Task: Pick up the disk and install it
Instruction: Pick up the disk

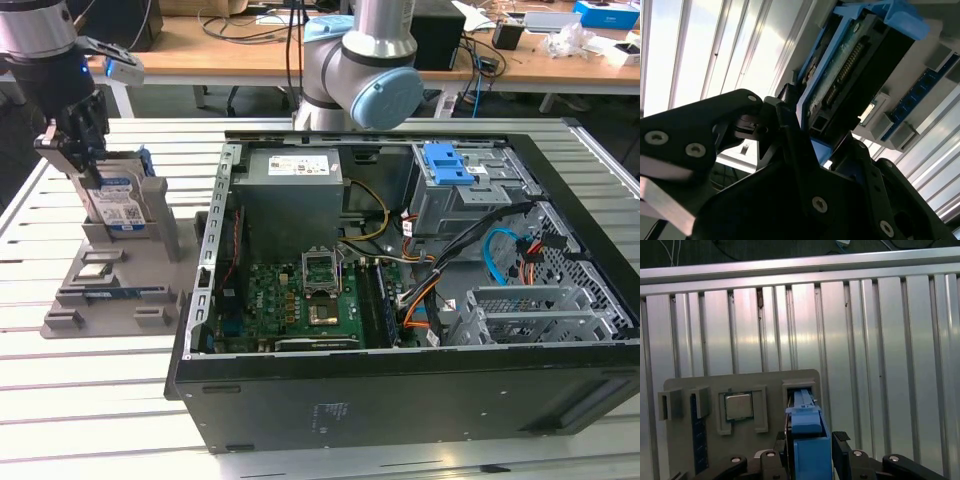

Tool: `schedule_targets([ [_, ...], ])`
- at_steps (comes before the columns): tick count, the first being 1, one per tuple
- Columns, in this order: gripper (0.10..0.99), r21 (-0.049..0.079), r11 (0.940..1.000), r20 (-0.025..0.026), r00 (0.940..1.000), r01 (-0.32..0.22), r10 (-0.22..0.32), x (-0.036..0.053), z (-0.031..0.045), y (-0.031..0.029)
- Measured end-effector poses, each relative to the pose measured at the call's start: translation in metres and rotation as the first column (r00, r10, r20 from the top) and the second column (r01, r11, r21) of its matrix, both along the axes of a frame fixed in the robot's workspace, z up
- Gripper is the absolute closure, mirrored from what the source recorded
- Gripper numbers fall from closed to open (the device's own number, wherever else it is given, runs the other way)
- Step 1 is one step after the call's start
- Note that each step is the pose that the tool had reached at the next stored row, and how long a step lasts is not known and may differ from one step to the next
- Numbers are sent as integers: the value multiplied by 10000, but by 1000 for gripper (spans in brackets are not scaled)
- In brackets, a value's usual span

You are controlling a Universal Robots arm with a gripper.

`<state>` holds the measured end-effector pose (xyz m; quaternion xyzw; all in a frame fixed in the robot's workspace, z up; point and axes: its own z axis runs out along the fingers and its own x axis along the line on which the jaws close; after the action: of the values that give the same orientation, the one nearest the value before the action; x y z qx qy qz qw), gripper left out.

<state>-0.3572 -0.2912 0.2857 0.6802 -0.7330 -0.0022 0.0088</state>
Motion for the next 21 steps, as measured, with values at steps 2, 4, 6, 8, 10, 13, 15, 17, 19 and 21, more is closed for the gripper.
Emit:
schedule_targets([
  [2, 604, -31, 10000, -2, 10000, 2, -2, -1, -5, -4],
  [4, 604, -32, 10000, 1, 10000, 0, 0, 0, -6, -13],
  [6, 604, -34, 10000, 0, 10000, 0, 0, 0, -6, -23],
  [8, 604, -33, 10000, 1, 10000, 2, -2, 0, -6, -29],
  [10, 604, -34, 10000, 0, 10000, 0, 0, 0, -6, -31],
  [13, 620, -35, 10000, 0, 10000, 0, 0, 0, -5, -32],
  [15, 722, -33, 10000, 0, 10000, 0, 0, 0, -6, -32],
  [17, 722, -33, 10000, 0, 10000, 0, 0, 0, -6, -33],
  [19, 722, -34, 10000, 0, 10000, 0, 0, 0, -6, -33],
  [21, 722, -34, 10000, 0, 10000, 0, 0, 0, -5, -35],
])
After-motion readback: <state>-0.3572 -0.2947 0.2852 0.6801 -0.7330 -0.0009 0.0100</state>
